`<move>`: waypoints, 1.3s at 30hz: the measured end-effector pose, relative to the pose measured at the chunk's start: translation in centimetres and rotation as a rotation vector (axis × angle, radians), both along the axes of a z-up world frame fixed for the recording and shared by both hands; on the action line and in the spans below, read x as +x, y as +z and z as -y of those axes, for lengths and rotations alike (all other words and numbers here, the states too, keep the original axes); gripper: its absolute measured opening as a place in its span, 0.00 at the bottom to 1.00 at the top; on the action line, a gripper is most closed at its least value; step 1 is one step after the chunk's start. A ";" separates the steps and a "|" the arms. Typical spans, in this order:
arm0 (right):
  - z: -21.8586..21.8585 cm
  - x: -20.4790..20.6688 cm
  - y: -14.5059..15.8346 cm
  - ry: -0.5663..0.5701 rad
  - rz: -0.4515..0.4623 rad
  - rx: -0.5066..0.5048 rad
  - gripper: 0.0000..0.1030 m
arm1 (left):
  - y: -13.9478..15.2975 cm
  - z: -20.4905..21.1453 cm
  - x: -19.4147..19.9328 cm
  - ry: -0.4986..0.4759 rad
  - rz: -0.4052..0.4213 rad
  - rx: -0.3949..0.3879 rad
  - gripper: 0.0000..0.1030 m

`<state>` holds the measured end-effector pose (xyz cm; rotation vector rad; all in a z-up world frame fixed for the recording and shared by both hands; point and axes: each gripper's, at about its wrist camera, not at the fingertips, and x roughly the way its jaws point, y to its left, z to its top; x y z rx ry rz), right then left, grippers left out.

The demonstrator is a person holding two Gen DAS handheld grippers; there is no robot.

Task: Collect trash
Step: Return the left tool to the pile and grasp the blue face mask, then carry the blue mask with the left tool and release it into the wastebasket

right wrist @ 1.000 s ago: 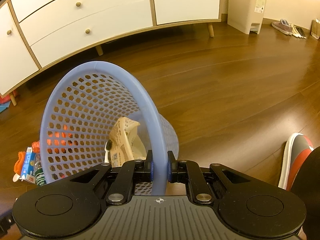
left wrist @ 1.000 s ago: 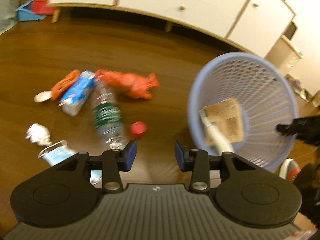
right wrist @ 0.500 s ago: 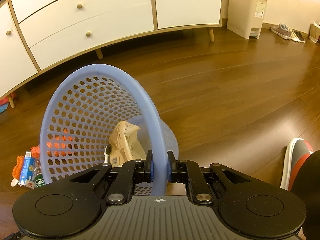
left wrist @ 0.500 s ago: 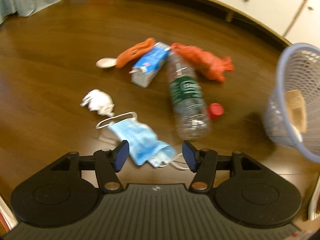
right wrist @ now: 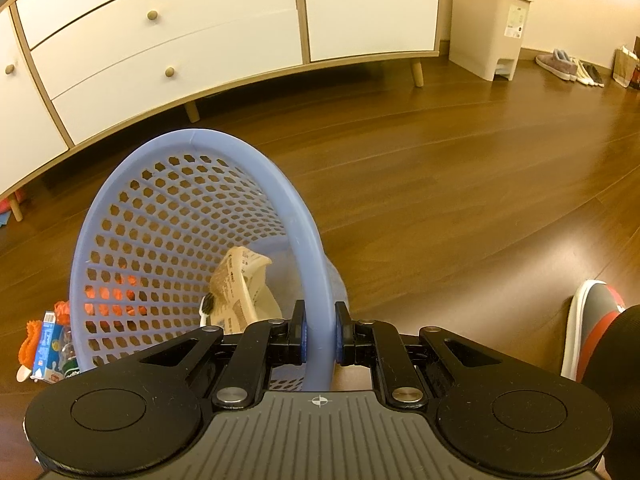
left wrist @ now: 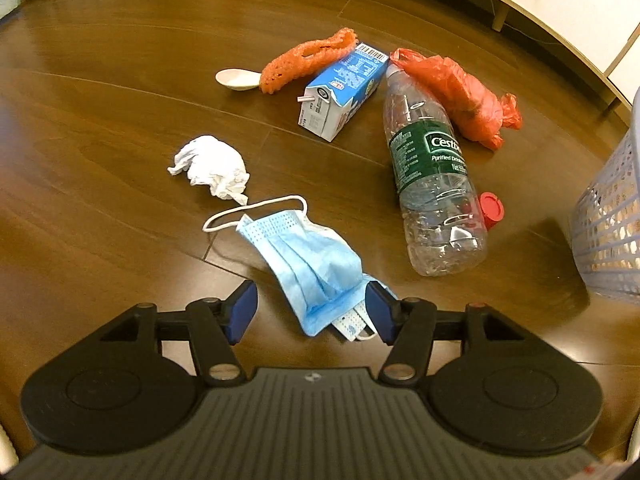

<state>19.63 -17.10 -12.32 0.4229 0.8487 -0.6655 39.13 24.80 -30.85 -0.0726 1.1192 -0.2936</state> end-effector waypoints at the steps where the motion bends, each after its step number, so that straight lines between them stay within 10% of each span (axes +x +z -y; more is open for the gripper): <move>1: 0.0 0.0 0.0 0.001 -0.001 -0.001 0.09 | -0.2 0.1 0.2 0.000 -0.003 -0.002 0.51; 16: 0.1 0.0 -0.2 0.005 -0.017 -0.003 0.09 | -0.2 0.2 0.6 -0.030 -0.001 -0.030 0.04; 39: 0.6 -0.5 0.0 0.044 0.018 0.026 0.09 | 14.1 4.4 -3.0 -0.202 0.285 -0.210 0.02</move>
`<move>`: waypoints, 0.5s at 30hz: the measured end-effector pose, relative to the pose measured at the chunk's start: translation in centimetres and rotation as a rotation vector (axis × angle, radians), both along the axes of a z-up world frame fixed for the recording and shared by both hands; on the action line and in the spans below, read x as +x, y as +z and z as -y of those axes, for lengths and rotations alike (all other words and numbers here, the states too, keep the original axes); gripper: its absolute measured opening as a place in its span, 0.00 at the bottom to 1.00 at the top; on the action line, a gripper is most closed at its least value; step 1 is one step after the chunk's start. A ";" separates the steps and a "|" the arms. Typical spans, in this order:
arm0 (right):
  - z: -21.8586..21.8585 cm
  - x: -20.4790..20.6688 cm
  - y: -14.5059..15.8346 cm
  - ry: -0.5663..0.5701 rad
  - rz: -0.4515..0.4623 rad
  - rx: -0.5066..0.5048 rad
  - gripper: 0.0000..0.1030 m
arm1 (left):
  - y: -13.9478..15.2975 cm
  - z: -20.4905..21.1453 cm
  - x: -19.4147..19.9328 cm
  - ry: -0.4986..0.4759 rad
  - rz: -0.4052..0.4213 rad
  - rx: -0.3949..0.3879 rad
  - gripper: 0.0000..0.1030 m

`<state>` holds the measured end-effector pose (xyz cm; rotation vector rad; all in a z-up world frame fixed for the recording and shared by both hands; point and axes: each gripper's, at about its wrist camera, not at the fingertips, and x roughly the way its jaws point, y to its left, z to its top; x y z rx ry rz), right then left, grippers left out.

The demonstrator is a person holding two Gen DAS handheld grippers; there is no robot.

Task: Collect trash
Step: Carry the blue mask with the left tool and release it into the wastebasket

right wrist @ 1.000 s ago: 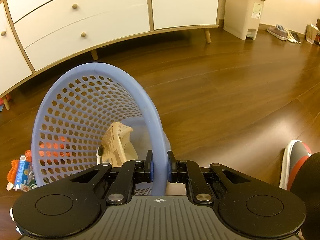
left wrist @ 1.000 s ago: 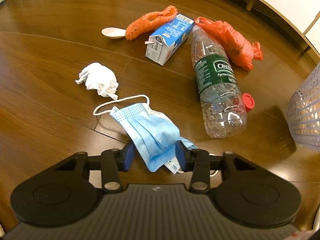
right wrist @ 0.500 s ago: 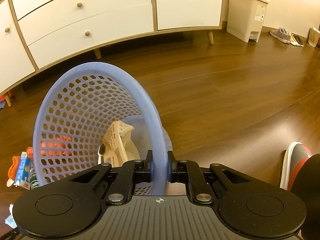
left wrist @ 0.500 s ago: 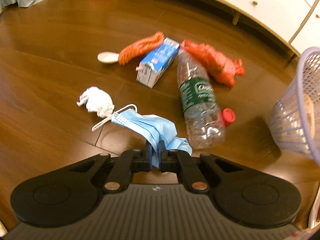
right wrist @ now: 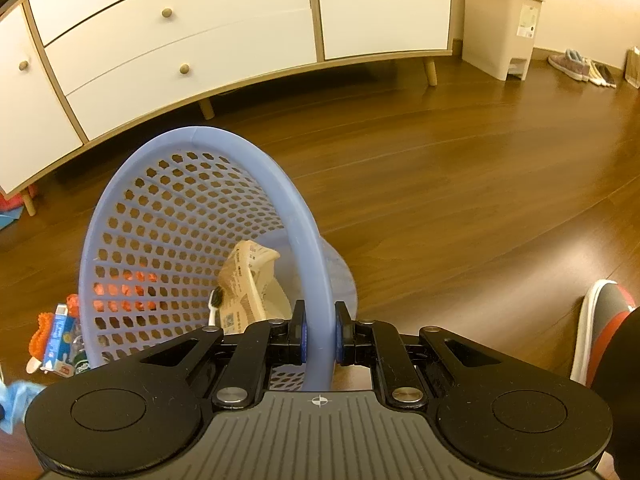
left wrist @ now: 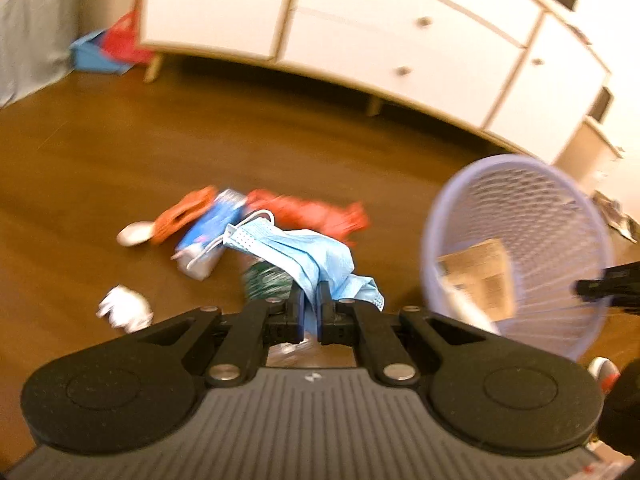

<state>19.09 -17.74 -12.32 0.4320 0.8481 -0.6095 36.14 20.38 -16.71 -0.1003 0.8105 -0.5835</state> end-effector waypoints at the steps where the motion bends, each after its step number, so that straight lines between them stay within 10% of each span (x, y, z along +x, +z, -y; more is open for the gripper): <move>1: 0.0 0.0 0.0 0.003 0.003 0.003 0.09 | 0.6 0.7 -0.3 -0.023 0.013 -0.013 0.02; 15: 0.8 -0.7 -0.6 0.006 -0.004 0.034 0.09 | 4.1 12.3 -3.6 -0.311 0.085 -0.102 0.02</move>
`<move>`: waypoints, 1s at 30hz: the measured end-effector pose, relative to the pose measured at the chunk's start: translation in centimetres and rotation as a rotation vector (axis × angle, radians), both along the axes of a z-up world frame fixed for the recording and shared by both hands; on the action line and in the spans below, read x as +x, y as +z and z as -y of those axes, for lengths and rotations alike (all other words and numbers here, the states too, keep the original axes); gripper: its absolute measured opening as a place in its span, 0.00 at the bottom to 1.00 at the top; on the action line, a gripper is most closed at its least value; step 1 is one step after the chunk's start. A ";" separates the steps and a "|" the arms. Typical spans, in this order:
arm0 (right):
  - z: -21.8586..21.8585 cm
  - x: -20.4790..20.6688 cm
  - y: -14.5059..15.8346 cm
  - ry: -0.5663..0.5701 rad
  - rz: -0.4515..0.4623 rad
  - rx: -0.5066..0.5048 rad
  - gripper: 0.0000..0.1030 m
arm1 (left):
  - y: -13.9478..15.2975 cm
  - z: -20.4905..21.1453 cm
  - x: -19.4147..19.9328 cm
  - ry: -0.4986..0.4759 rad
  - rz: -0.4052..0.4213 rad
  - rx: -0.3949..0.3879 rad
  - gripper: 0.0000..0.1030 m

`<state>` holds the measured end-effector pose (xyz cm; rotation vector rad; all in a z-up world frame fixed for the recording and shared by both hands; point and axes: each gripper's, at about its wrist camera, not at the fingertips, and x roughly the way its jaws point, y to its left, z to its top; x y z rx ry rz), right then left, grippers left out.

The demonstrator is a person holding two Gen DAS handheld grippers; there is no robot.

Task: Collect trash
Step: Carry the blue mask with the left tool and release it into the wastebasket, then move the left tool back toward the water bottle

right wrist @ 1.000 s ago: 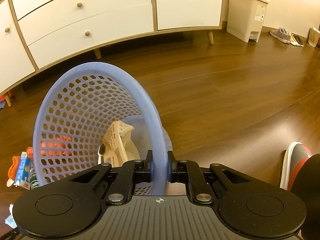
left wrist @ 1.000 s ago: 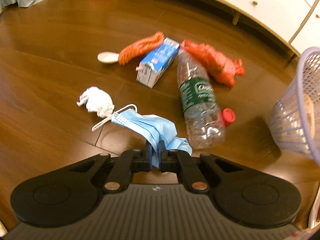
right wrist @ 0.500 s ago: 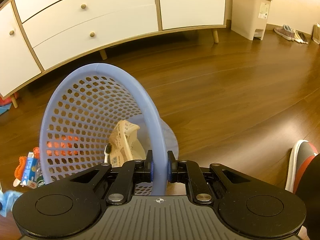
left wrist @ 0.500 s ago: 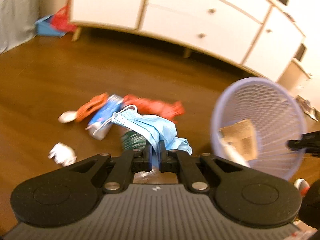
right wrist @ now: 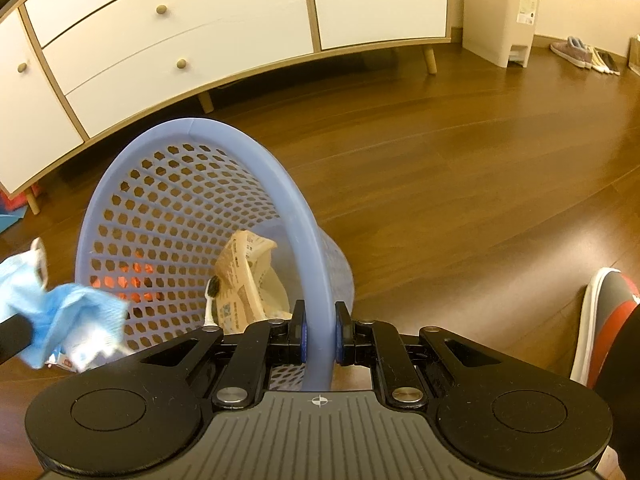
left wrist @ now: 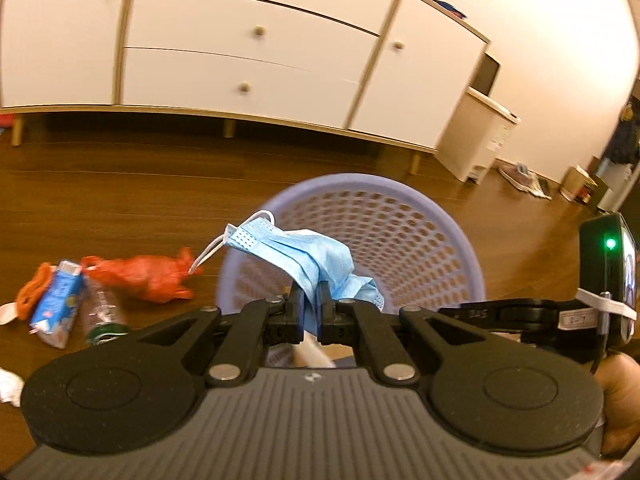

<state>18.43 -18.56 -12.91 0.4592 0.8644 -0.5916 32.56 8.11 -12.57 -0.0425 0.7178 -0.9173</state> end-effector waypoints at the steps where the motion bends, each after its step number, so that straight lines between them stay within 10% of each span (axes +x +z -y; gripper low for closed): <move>1: 0.0 0.0 0.0 0.002 0.000 -0.001 0.09 | -0.1 0.6 -0.1 -0.011 -0.003 0.000 0.02; 18: 0.6 -0.3 -0.1 -0.006 -0.015 0.018 0.09 | -1.4 3.7 1.4 -0.020 -0.085 0.091 0.29; 30: -0.6 1.1 0.5 -0.013 -0.019 -0.049 0.09 | -2.9 -6.9 2.4 0.170 -0.109 0.136 0.33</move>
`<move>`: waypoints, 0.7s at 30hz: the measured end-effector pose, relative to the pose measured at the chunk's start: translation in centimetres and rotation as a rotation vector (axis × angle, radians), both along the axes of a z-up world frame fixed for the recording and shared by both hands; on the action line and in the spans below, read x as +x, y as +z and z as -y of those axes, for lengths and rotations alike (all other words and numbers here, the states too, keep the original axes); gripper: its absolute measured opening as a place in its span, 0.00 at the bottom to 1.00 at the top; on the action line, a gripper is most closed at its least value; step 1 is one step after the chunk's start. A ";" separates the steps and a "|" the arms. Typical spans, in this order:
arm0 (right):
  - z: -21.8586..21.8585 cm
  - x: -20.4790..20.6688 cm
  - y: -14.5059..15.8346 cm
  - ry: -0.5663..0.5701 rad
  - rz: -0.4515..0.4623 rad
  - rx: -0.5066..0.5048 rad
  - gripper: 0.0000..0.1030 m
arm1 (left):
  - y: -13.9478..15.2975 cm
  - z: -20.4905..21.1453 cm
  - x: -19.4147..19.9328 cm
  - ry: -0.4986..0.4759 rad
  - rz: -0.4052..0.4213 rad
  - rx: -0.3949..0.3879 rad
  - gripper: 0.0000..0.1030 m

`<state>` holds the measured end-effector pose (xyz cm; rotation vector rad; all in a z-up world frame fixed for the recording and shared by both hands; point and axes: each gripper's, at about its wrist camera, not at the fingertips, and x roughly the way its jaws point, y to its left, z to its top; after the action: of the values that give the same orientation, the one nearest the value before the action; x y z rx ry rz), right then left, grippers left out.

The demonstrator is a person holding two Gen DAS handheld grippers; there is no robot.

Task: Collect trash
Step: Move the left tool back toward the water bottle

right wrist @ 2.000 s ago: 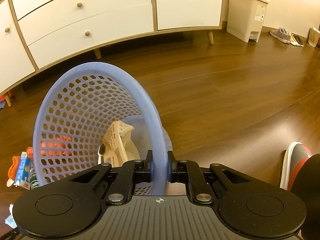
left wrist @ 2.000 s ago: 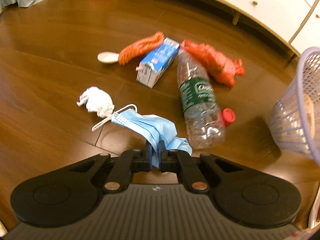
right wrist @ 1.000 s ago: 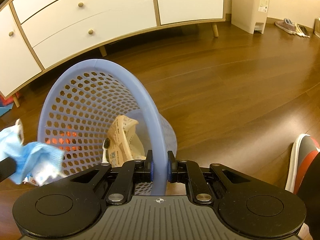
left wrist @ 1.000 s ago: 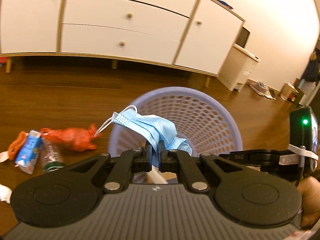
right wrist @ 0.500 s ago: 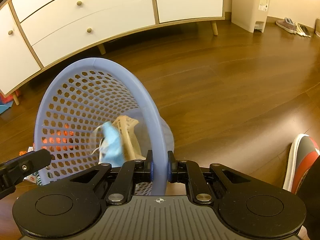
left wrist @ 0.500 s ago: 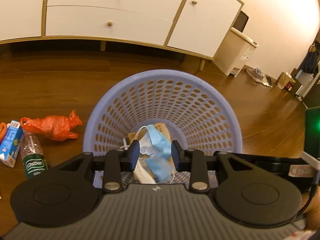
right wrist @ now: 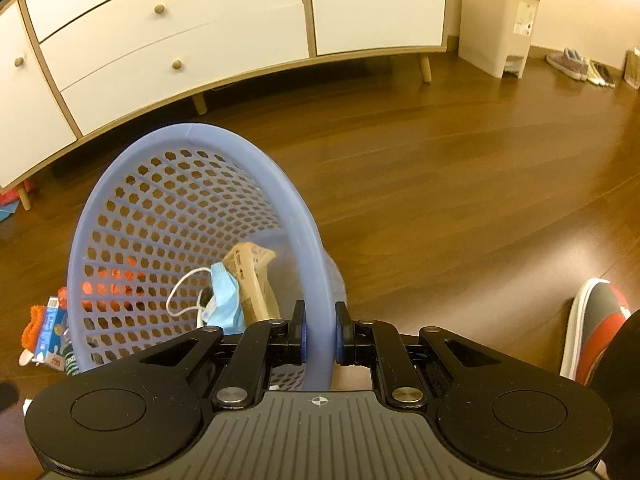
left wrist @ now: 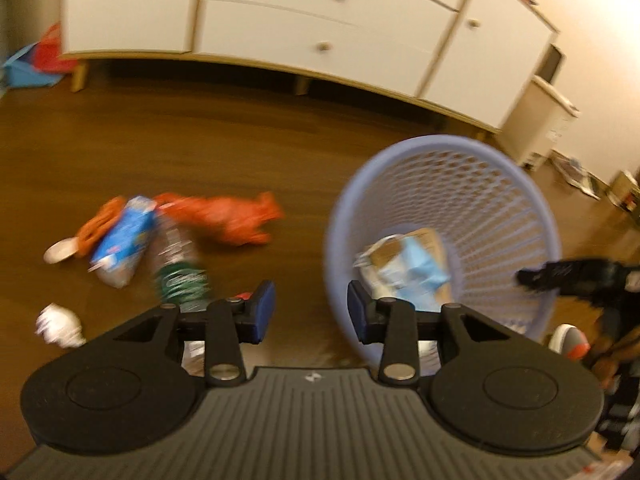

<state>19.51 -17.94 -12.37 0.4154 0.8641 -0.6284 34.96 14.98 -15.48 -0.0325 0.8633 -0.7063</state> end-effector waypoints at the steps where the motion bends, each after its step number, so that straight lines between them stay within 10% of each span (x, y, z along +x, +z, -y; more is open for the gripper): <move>1: -0.1 0.3 0.1 -0.001 -0.004 -0.007 0.09 | -0.3 -0.9 0.2 0.020 -0.001 0.013 0.33; 21: -0.2 2.1 0.7 -0.038 0.049 -0.036 0.09 | -8.9 -2.8 5.7 0.173 -0.148 0.159 0.54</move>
<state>21.59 -17.74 -11.71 0.4139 0.7982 -0.6656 40.62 17.73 -24.35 -0.0166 1.0430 -0.4758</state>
